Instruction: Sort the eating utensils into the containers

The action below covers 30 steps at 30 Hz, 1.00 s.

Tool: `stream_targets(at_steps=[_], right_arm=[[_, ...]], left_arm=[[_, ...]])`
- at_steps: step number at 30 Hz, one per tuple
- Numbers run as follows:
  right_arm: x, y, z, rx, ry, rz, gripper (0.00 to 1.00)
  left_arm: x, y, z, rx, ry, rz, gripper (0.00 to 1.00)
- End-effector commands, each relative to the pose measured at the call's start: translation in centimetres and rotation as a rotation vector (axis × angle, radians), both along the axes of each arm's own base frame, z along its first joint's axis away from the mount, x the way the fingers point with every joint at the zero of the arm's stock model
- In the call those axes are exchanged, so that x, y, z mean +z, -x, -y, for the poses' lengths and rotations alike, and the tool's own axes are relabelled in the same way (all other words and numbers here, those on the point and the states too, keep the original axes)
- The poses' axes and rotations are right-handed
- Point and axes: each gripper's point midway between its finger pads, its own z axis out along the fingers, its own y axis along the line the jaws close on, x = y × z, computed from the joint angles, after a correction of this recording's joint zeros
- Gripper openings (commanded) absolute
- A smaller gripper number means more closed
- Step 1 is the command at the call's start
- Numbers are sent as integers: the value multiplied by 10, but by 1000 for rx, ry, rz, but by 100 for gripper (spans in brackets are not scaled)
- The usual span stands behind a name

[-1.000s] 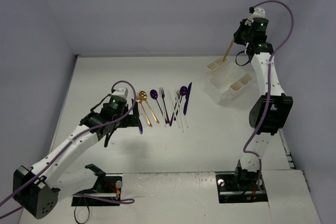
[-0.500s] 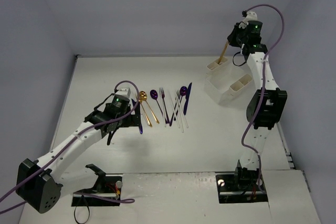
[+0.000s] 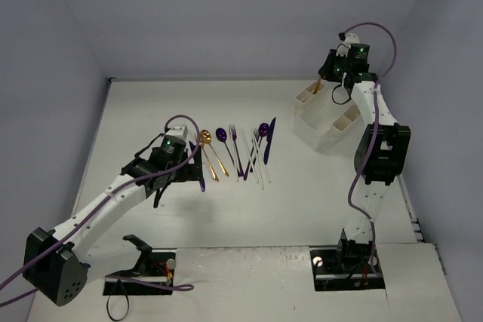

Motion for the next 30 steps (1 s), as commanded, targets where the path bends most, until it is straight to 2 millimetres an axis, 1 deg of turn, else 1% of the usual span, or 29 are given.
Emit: stream_targets(at_steps=[1,4,5,7,9,11,14,15,16,18,20,21,24,26,30], right_arm=[[46,-3,2,25,-10,131,32],[59,0,5,14,0,153,50],[69,2,6,6,5,170,53],[82,4,12,-26,23,193,63],[104,13,16,-50,39,228,72],[121,23,24,-94,65,254,82],[157,50,37,-171,104,311,87],[158,51,37,-174,104,312,88],[168,66,41,-213,97,323,88],[177,91,43,-263,70,331,88],[176,111,43,-294,44,324,89],[169,131,40,-317,12,309,88],[146,173,37,-350,-26,270,89],[134,197,33,-367,-78,255,88],[117,238,14,-327,-107,233,88]], left_arm=[[14,-5,0,18,45,58,91],[14,-2,-4,36,42,59,91],[15,-2,-5,43,41,62,91],[14,-1,-7,53,36,56,91],[13,-1,-8,68,36,54,91],[11,-2,-8,87,39,44,91],[7,-4,-7,116,47,27,91],[4,-5,-8,120,41,18,91],[1,-6,-7,135,43,3,91],[-1,-9,-5,157,50,-12,91],[-8,-12,-2,166,44,-41,91],[-8,-16,1,174,47,-53,91],[-21,-22,3,203,18,-102,90],[-26,-27,3,217,-5,-119,86],[-37,-42,7,241,-46,-147,79]])
